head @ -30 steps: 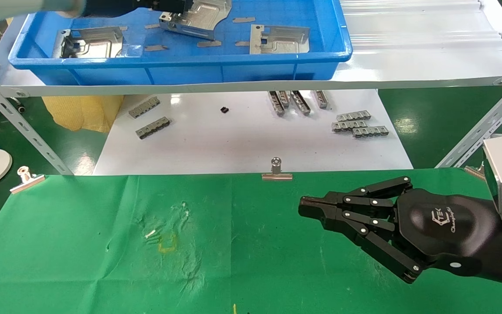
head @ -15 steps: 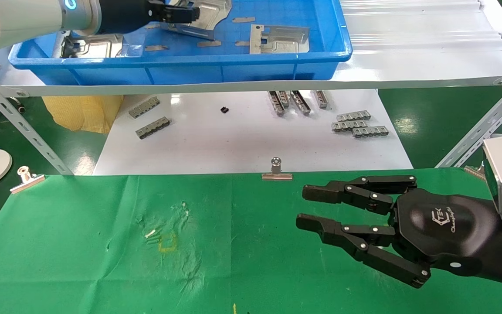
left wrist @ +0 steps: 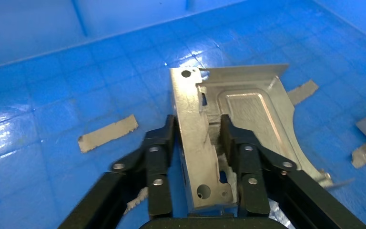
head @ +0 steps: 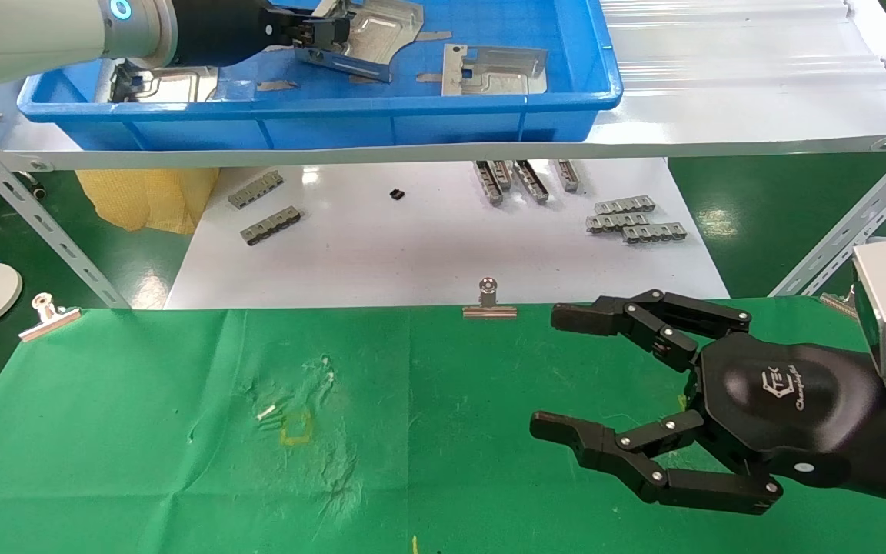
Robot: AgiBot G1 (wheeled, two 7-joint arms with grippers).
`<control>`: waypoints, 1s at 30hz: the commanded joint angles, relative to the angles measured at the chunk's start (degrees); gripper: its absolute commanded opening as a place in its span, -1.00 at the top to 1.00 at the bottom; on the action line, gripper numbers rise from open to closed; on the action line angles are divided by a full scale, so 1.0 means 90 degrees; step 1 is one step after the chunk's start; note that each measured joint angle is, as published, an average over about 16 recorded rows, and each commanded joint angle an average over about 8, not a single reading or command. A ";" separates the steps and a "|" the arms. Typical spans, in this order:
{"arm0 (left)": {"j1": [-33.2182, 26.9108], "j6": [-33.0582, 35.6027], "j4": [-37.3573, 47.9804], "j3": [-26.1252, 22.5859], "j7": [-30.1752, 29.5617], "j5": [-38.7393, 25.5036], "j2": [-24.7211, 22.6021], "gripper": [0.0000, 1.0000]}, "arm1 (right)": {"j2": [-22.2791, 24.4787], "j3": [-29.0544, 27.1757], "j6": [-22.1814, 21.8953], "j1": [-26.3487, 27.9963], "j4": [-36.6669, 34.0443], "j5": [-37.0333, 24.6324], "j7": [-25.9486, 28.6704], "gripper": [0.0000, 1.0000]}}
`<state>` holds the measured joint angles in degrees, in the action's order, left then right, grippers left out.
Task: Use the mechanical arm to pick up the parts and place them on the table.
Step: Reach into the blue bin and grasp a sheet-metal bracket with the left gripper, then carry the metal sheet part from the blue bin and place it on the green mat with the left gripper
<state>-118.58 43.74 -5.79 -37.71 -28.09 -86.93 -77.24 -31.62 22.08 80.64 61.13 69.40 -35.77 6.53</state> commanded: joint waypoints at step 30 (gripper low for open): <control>0.0655 0.3874 -0.1066 0.1298 0.3664 0.2136 0.2283 1.00 | 0.0000 0.0000 0.0000 0.0000 0.0000 0.0000 0.0000 -1.00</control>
<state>-112.55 77.97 -15.31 -26.43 4.74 -68.17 -56.93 -31.62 22.08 80.64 61.13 69.40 -35.77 6.53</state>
